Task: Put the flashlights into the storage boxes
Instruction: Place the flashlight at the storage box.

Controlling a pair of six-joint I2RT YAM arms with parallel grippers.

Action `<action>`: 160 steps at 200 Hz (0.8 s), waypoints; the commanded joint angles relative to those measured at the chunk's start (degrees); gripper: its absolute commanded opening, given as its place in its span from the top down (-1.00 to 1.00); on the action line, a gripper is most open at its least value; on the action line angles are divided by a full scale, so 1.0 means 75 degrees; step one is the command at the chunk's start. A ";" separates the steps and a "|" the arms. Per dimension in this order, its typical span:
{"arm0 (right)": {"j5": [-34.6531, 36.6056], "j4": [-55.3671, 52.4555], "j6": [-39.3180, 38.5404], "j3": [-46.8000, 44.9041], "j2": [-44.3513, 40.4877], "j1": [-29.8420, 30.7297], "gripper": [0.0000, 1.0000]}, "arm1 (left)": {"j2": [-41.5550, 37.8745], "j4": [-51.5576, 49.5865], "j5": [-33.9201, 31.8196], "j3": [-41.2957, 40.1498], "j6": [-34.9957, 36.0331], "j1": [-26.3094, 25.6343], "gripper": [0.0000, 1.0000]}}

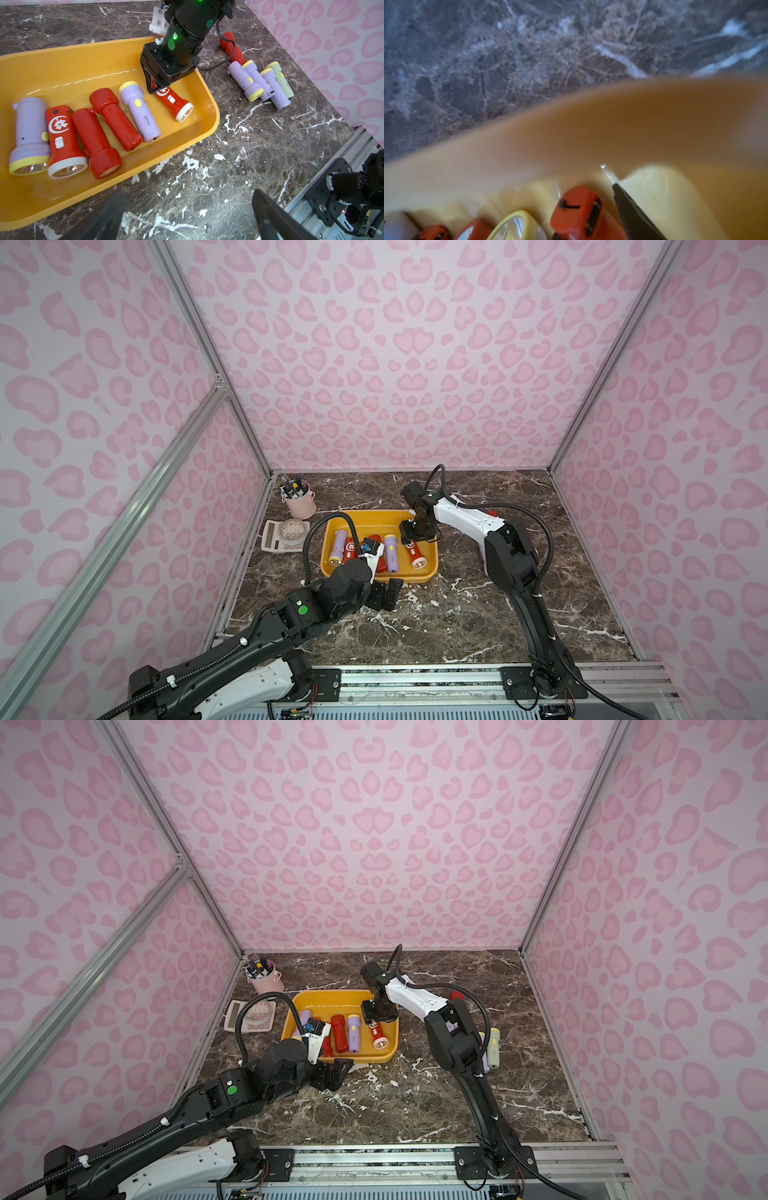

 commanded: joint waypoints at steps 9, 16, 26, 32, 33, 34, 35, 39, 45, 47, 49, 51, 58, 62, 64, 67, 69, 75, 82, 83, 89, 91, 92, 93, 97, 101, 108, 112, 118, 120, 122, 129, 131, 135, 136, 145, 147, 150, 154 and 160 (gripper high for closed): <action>-0.0007 0.0279 0.0103 -0.0296 -0.0259 -0.0003 -0.29 | -0.0062 0.0105 -0.0055 0.0102 -0.0009 0.0016 -0.94; 0.0010 0.0301 0.0120 -0.0370 -0.0291 -0.0003 -0.29 | -0.0089 0.0087 -0.0062 0.0102 -0.0014 0.0016 -0.94; 0.0051 0.0343 0.0133 -0.0541 -0.0585 -0.0002 -0.29 | -0.0139 0.0052 -0.0089 0.0111 -0.0026 0.0016 -0.94; 0.0037 0.0402 0.0145 -0.0677 -0.0686 -0.0001 -0.29 | -0.0174 0.0038 -0.0103 0.0114 -0.0041 0.0016 -0.94; 0.0039 0.0405 0.0150 -0.0705 -0.0711 -0.0002 -0.29 | -0.0180 0.0033 -0.0100 0.0114 -0.0039 0.0016 -0.95; 0.0029 0.0407 0.0153 -0.0725 -0.0730 -0.0008 -0.29 | -0.0183 0.0036 -0.0105 0.0114 -0.0039 0.0016 -0.94; 0.0029 0.0425 0.0154 -0.0747 -0.0745 -0.0005 -0.29 | -0.0190 0.0038 -0.0107 0.0114 -0.0038 0.0016 -0.94; 0.0002 0.0457 0.0166 -0.0833 -0.0814 0.0000 -0.28 | -0.0214 0.0035 -0.0116 0.0114 -0.0049 0.0021 -0.94; -0.0020 0.0486 0.0175 -0.0975 -0.0921 0.0014 -0.28 | -0.0253 0.0036 -0.0146 0.0102 -0.0061 0.0016 -0.94; -0.0018 0.0510 0.0187 -0.1028 -0.0946 0.0019 -0.27 | -0.0261 0.0030 -0.0145 0.0096 -0.0061 0.0016 -0.94; -0.0023 0.0531 0.0198 -0.1092 -0.0979 0.0020 -0.27 | -0.0266 0.0031 -0.0153 0.0101 -0.0061 0.0016 -0.94; -0.0033 0.0562 0.0210 -0.1148 -0.1014 0.0024 -0.27 | -0.0276 0.0031 -0.0155 0.0099 -0.0067 0.0016 -0.94; -0.0065 0.0664 0.0233 -0.1365 -0.1152 0.0041 -0.27 | -0.0308 0.0021 -0.0157 0.0091 -0.0067 0.0016 -0.94; -0.0086 0.0745 0.0250 -0.1502 -0.1234 0.0043 -0.27 | -0.0323 0.0018 -0.0150 0.0085 -0.0076 0.0016 -0.94; -0.0096 0.0786 0.0267 -0.1576 -0.1274 0.0044 -0.27 | -0.0326 0.0016 -0.0146 0.0089 -0.0083 0.0016 -0.94; -0.0111 0.0835 0.0297 -0.1677 -0.1329 0.0047 -0.27 | -0.0332 0.0016 -0.0136 0.0096 -0.0085 0.0016 -0.94; -0.0120 0.0873 0.0320 -0.1737 -0.1377 0.0045 -0.27 | -0.0337 0.0016 -0.0134 0.0095 -0.0085 0.0016 -0.94; -0.0134 0.0968 0.0363 -0.1921 -0.1473 0.0061 -0.27 | -0.0350 0.0016 -0.0133 0.0080 -0.0096 0.0016 -0.94; -0.0144 0.1053 0.0409 -0.2115 -0.1592 0.0058 -0.27 | -0.0350 0.0010 -0.0114 0.0079 -0.0103 0.0017 -0.94; -0.0139 0.1065 0.0411 -0.2145 -0.1598 0.0063 -0.27 | -0.0350 0.0007 -0.0117 0.0079 -0.0105 0.0016 -0.94; -0.0119 0.1130 0.0426 -0.2298 -0.1682 0.0077 -0.28 | -0.0354 0.0004 -0.0099 0.0079 -0.0117 0.0016 -0.94; -0.0098 0.1148 0.0428 -0.2338 -0.1694 0.0073 -0.28 | -0.0363 0.0004 -0.0098 0.0079 -0.0119 0.0016 -0.94; -0.0093 0.1159 0.0438 -0.2362 -0.1701 0.0070 -0.28 | -0.0362 0.0004 -0.0092 0.0079 -0.0120 0.0016 -0.94; -0.0084 0.1165 0.0443 -0.2380 -0.1711 0.0075 -0.28 | -0.0362 0.0004 -0.0089 0.0079 -0.0120 0.0016 -0.94; -0.0049 0.1182 0.0457 -0.2449 -0.1746 0.0079 -0.27 | -0.0362 0.0004 -0.0071 0.0079 -0.0140 0.0016 -0.94; 0.0004 0.1201 0.0457 -0.2519 -0.1770 0.0077 -0.27 | -0.0362 0.0003 -0.0052 0.0079 -0.0141 0.0016 -0.94; 0.0072 0.1276 0.0478 -0.2651 -0.1832 0.0090 -0.27 | -0.0374 0.0004 -0.0025 0.0079 -0.0155 0.0016 -0.94; 0.0073 0.1331 0.0494 -0.2718 -0.1865 0.0084 -0.27 | -0.0374 0.0004 -0.0021 0.0073 -0.0161 0.0016 -0.94; 0.0058 0.1387 0.0520 -0.2791 -0.1895 0.0089 -0.27 | -0.0391 0.0004 -0.0004 0.0067 -0.0180 0.0016 -0.95; 0.0046 0.1400 0.0534 -0.2812 -0.1896 0.0082 -0.27 | -0.0393 0.0004 0.0002 0.0067 -0.0179 0.0016 -0.95; 0.0037 0.1415 0.0534 -0.2824 -0.1896 0.0089 -0.27 | -0.0396 0.0004 0.0006 0.0061 -0.0179 0.0016 -0.95; -0.0040 0.1443 0.0551 -0.2836 -0.1865 0.0092 -0.27 | -0.0425 0.0004 0.0032 0.0050 -0.0199 0.0016 -0.95; -0.0070 0.1443 0.0550 -0.2827 -0.1848 0.0103 -0.27 | -0.0436 0.0004 0.0037 0.0045 -0.0210 0.0016 -0.95; -0.0121 0.1445 0.0553 -0.2811 -0.1808 0.0120 -0.27 | -0.0460 0.0004 0.0040 0.0028 -0.0222 0.0019 -0.95; -0.0134 0.1442 0.0553 -0.2809 -0.1793 0.0117 -0.27 | -0.0463 0.0004 0.0042 0.0024 -0.0224 0.0017 -0.95; -0.0180 0.1419 0.0558 -0.2751 -0.1677 0.0177 -0.26 | -0.0520 -0.0002 0.0043 -0.0011 -0.0249 0.0021 -0.95; -0.0175 0.1423 0.0564 -0.2741 -0.1660 0.0200 -0.26 | -0.0539 -0.0012 0.0043 -0.0017 -0.0249 0.0017 -0.95; -0.0170 0.1427 0.0561 -0.2722 -0.1627 0.0223 -0.25 | -0.0548 -0.0019 0.0045 -0.0030 -0.0259 0.0022 -0.95; -0.0165 0.1438 0.0565 -0.2704 -0.1597 0.0269 -0.24 | -0.0586 -0.0013 0.0043 -0.0038 -0.0272 0.0017 -0.95; -0.0177 0.1451 0.0560 -0.2671 -0.1553 0.0338 -0.23 | -0.0627 -0.0024 0.0050 -0.0060 -0.0293 0.0016 -0.95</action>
